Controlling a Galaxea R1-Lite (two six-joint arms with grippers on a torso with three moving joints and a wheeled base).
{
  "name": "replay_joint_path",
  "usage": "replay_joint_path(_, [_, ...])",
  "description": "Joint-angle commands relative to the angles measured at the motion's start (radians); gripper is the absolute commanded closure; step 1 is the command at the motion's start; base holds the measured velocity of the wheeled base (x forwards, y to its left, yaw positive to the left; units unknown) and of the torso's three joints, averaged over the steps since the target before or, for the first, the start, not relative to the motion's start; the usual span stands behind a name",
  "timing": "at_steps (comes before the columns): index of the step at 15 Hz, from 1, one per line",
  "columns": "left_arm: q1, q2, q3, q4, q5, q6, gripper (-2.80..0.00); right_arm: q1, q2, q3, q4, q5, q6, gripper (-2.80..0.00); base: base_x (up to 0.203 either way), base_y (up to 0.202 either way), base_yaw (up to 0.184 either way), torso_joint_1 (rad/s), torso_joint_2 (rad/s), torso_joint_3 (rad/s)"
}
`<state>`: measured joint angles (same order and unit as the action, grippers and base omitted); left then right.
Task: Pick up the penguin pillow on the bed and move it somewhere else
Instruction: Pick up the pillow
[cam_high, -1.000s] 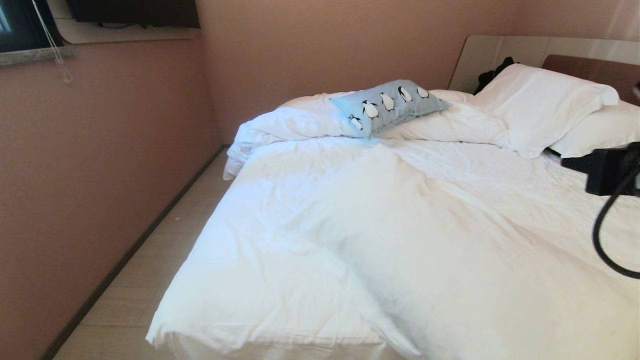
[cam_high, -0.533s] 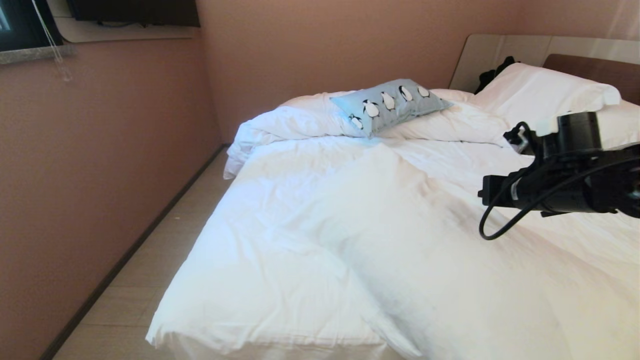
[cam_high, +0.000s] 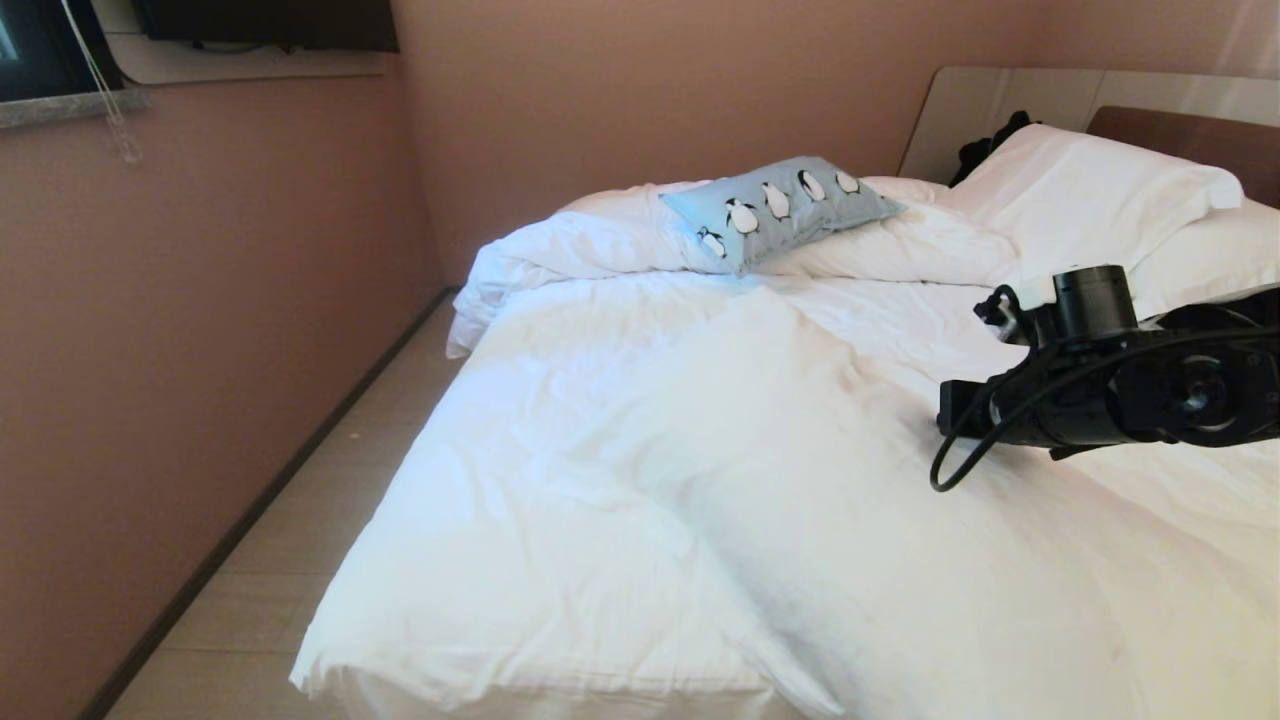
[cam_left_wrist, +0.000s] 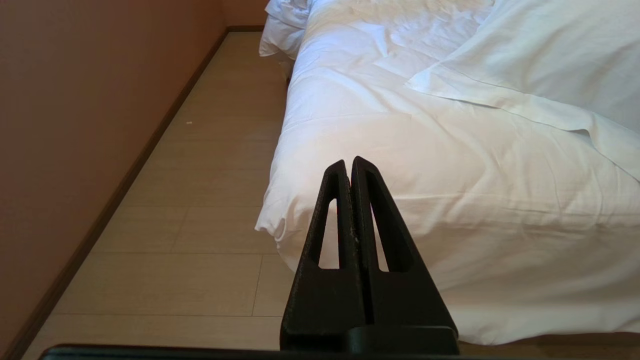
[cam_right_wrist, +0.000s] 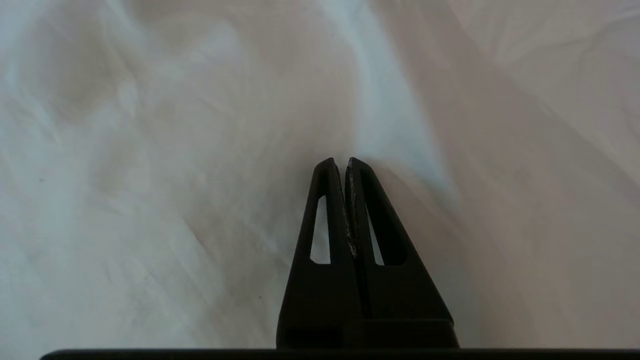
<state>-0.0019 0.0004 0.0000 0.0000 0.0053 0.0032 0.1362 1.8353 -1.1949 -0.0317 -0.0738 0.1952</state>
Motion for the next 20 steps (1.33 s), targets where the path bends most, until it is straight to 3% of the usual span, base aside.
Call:
replay_joint_path(1, [0.0,0.001,0.0,0.0,0.001,0.0,0.0,-0.003,-0.044,0.005,0.003,0.002,0.001,0.0,0.0,0.0,0.0,0.0,0.0,0.0])
replay_joint_path(3, [0.0,0.001,0.0,0.0,0.001,0.0,0.0,-0.003,-0.06,0.017,-0.002,0.003,0.001,0.0,0.0,0.0,0.0,0.0,0.0,0.0])
replay_joint_path(4, [0.0,0.001,0.0,0.0,0.001,0.0,0.0,-0.003,-0.06,0.017,-0.002,0.003,0.001,-2.8,0.0,0.0,0.0,0.0,0.0,0.0])
replay_joint_path(8, [0.0,0.0,0.0,0.0,0.001,0.0,0.0,-0.01,-0.068,0.017,-0.002,0.009,-0.005,-2.8,0.0,0.0,0.0,0.0,0.0,0.0])
replay_joint_path(10, [0.0,0.0,0.0,0.0,0.001,0.0,0.0,-0.035,-0.063,0.024,-0.004,0.063,-0.01,-2.8,0.0,0.0,0.0,0.0,0.0,0.0])
replay_joint_path(11, [0.0,0.0,0.0,0.0,0.001,0.0,0.0,-0.056,-0.063,0.025,-0.004,0.115,-0.01,-2.8,0.0,0.0,0.0,0.0,0.0,0.0])
replay_joint_path(15, [0.0,0.001,0.0,0.0,0.001,0.0,0.0,-0.203,-0.061,0.045,-0.002,0.473,-0.041,-2.8,0.0,0.0,0.0,0.0,0.0,0.0])
replay_joint_path(17, [0.0,0.0,0.0,0.0,0.001,0.0,0.0,-0.269,-0.059,0.076,-0.003,0.626,-0.119,-2.8,0.0,0.0,0.0,0.0,0.0,0.0])
replay_joint_path(20, [0.0,0.001,0.0,0.0,0.001,0.0,0.0,-0.308,-0.049,0.135,-0.004,0.757,-0.271,-2.8,0.0,0.0,0.0,0.0,0.0,0.0])
